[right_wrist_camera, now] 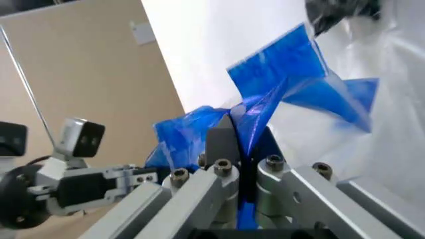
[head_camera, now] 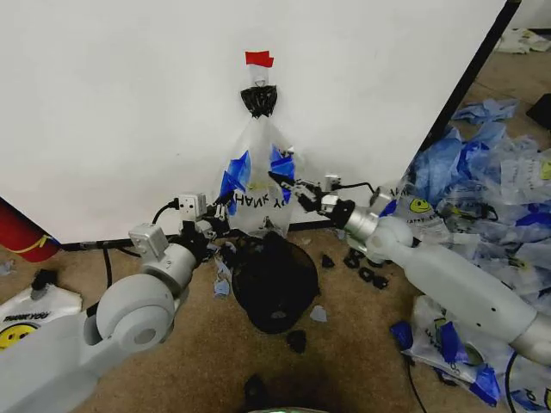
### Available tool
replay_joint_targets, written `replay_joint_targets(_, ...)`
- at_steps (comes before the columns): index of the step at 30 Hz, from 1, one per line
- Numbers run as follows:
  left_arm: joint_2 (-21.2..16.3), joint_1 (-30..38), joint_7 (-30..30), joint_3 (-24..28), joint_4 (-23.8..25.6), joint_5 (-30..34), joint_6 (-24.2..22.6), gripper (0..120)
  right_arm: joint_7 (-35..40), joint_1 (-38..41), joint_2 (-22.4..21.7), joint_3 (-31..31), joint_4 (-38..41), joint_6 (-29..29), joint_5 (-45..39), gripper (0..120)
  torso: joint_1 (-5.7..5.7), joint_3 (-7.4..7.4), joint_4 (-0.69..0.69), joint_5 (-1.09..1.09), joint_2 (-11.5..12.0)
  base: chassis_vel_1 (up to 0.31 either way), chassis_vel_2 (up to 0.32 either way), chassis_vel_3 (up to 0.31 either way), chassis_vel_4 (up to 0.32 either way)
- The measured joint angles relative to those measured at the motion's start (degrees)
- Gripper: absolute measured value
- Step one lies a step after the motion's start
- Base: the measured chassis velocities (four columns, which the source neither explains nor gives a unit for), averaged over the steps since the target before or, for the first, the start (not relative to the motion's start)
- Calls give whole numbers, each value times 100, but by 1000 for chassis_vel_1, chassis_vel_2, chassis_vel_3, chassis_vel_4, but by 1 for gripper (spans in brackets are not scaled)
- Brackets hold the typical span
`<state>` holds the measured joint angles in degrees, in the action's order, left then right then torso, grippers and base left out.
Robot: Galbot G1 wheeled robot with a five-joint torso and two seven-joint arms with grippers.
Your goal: Pick up the garbage bag from the wall and place it over the trash bin.
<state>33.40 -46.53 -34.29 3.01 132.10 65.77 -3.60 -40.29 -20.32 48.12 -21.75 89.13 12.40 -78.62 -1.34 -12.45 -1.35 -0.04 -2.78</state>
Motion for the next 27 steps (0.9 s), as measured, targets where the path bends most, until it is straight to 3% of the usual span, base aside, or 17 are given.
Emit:
replay_joint_targets(7,-20,-129,13,-152,69,6,31,0,-200,-357,-119,383,107,41,-14,0,0,0,-1,0,0,0,0,0,0)
replay_joint_targets(13,28,-216,109,-300,48,114,263,0,-423,-1103,-276,1298,344,46,-21,0,0,0,-1,-2,0,0,0,0,0)
replay_joint_targets(18,-45,-784,225,-731,398,151,318,0,-649,-1962,-413,2428,755,-63,-110,0,0,0,1,-2,0,0,0,0,0)
replay_joint_targets(21,-79,-939,227,-811,519,101,322,0,-707,-2309,-461,2758,898,-106,-119,0,1,1,2,-2,0,0,0,0,0)
replay_joint_targets(23,-88,-1189,237,-868,646,-10,332,0,-793,-2744,-541,2988,1032,-123,-70,0,1,1,-4,0,-2,0,0,0,0)
replay_joint_targets(27,17,-1549,267,-863,698,-272,335,0,-832,-3095,-486,2991,1053,-69,158,0,1,0,-1,-4,-2,0,0,0,0)
